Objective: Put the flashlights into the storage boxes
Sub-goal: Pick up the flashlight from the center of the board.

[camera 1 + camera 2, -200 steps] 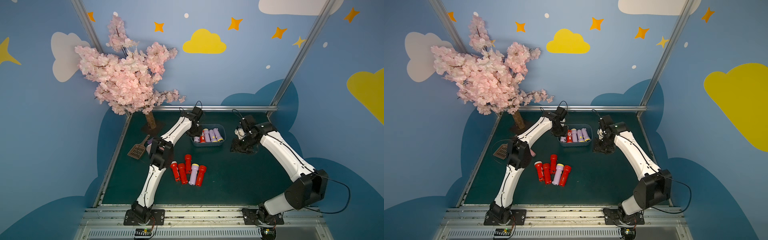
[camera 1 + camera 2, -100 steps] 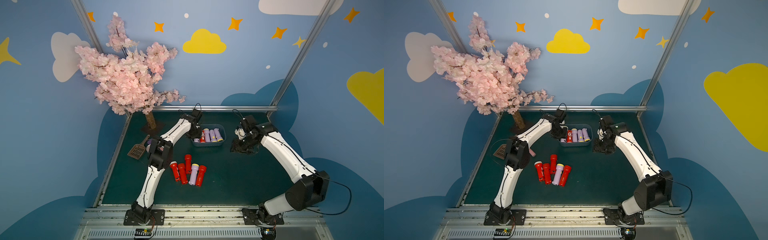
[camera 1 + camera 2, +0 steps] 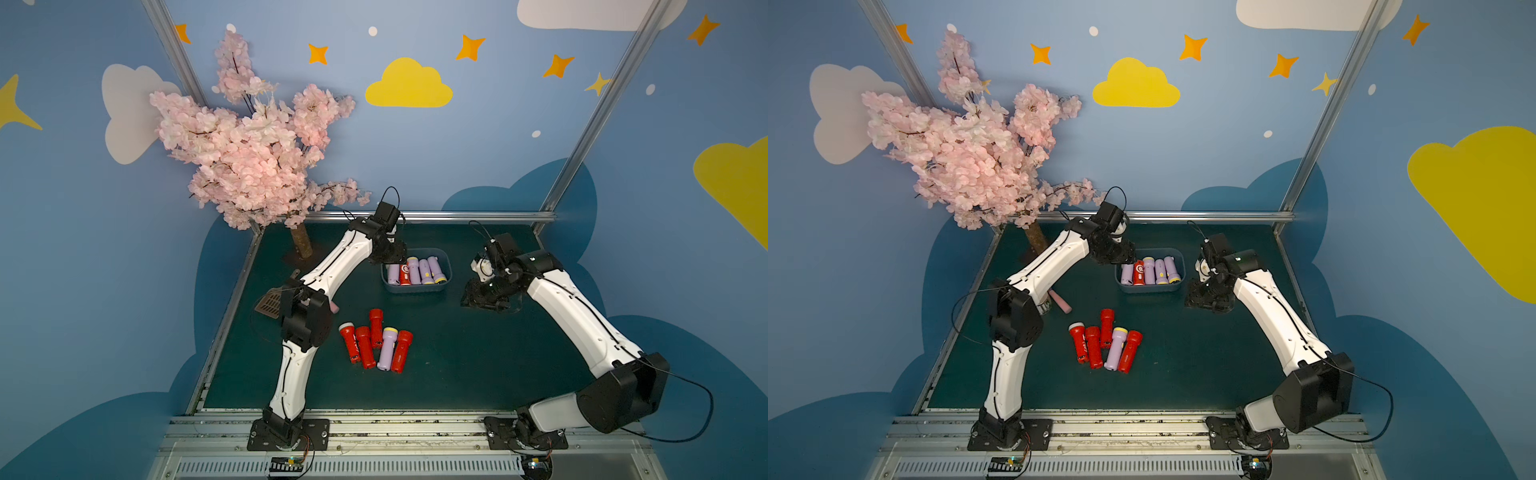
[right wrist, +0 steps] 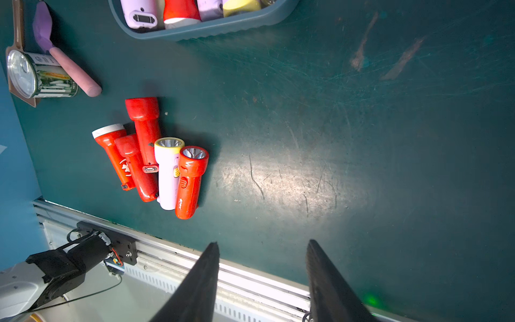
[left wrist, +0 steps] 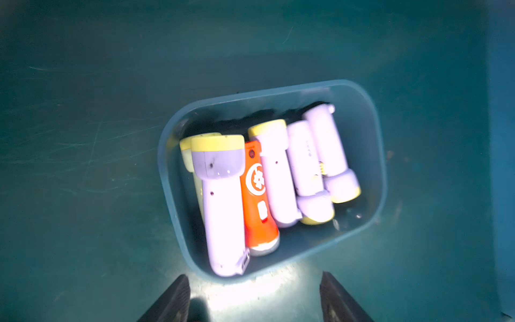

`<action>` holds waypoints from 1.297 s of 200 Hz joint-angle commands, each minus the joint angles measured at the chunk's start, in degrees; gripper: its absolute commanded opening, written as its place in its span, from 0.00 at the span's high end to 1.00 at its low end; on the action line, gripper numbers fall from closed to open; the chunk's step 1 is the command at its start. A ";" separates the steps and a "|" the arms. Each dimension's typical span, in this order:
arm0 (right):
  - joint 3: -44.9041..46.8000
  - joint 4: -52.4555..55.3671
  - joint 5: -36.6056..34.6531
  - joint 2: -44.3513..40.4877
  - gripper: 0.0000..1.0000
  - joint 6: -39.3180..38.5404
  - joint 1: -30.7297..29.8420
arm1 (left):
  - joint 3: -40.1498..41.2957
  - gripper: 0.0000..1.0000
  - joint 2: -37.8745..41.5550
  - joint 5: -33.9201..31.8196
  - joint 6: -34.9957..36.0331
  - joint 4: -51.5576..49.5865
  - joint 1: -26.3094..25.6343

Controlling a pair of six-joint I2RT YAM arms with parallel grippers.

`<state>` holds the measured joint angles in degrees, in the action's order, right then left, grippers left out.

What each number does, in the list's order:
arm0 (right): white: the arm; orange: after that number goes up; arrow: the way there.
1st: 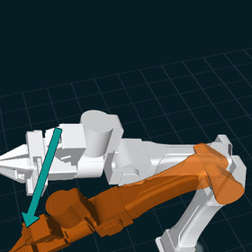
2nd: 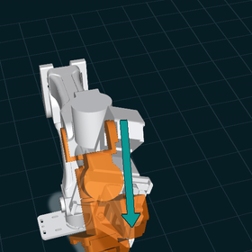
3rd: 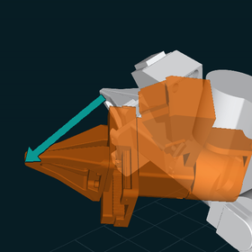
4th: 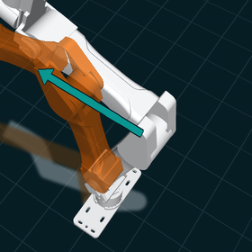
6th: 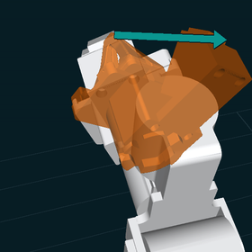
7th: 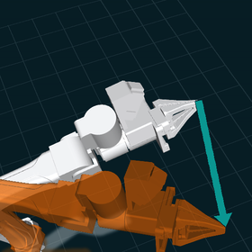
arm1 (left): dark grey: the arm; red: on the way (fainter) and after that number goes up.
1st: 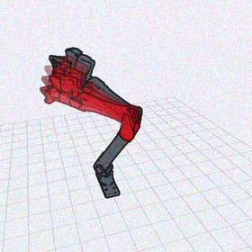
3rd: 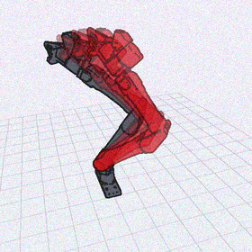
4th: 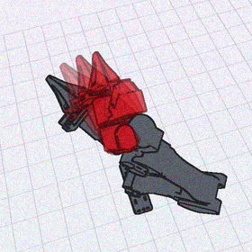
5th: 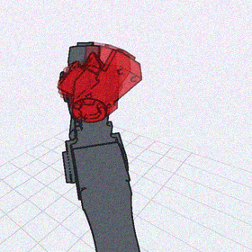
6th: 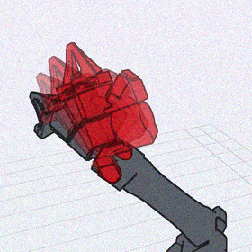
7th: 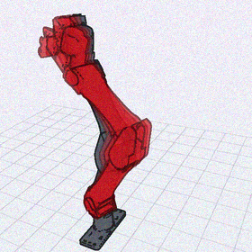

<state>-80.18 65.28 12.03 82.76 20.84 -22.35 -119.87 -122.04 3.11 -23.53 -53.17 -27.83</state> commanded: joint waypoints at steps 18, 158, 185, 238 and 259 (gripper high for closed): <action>1.78 -1.89 3.04 -1.26 0.48 1.17 -0.92 | 10.88 0.16 10.37 0.07 0.96 2.78 -0.20; 9.70 -11.02 10.64 10.14 0.47 5.50 -17.59 | 60.88 0.01 61.93 -11.06 -8.89 5.99 -0.12; 10.93 -13.27 10.62 11.60 0.46 7.63 -20.93 | 60.99 0.01 64.53 -12.69 -9.53 3.48 -0.04; 8.91 -16.84 9.22 17.22 0.45 11.00 -27.10 | 58.20 0.01 63.97 -11.02 -7.94 2.63 0.83; 6.48 -16.83 8.27 20.66 0.45 12.12 -29.31 | 56.59 0.01 63.37 -10.59 -7.09 2.45 1.66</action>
<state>-70.78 49.67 21.74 100.18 30.81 -49.54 -60.62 -58.30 -8.38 -31.92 -49.76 -27.05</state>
